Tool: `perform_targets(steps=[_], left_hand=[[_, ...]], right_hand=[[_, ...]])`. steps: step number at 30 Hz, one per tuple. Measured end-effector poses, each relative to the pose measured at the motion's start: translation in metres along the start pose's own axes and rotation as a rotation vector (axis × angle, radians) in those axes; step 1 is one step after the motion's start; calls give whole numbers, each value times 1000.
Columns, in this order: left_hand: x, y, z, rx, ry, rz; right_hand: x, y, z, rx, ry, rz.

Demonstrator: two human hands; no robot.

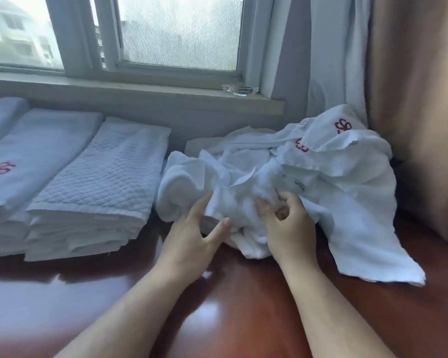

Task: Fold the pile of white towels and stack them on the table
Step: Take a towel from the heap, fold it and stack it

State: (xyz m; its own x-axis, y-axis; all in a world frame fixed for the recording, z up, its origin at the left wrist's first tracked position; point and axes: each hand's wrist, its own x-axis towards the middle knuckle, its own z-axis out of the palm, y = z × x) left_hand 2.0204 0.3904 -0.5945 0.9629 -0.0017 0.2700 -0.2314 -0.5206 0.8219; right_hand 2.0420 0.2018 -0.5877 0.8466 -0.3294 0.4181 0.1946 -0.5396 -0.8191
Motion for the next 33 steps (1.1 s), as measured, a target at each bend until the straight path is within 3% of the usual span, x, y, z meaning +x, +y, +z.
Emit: perform_targets(steps=[4, 6, 8, 12, 15, 23, 28, 33], left_hand=[[8, -13, 0, -17, 206, 35], [6, -10, -2, -47, 264, 68], [2, -5, -2, -109, 270, 71], [-3, -1, -10, -154, 191, 76], [-4, 0, -27, -18, 140, 73], [-25, -4, -63, 104, 129, 34], [-36, -7, -70, -66, -217, -48], [-29, -10, -67, -272, -76, -58]], right_hand=[[1, -6, 6, -103, 129, -170], [-1, -18, 1, -52, 271, -332], [-10, -28, -2, 89, 282, -391], [-28, -30, 11, 280, 36, -15], [-30, -25, 21, 406, 50, 189], [-30, -20, 36, 383, -33, 190], [-23, -36, 39, 344, -265, 322], [-31, -32, 35, 641, -476, 434]])
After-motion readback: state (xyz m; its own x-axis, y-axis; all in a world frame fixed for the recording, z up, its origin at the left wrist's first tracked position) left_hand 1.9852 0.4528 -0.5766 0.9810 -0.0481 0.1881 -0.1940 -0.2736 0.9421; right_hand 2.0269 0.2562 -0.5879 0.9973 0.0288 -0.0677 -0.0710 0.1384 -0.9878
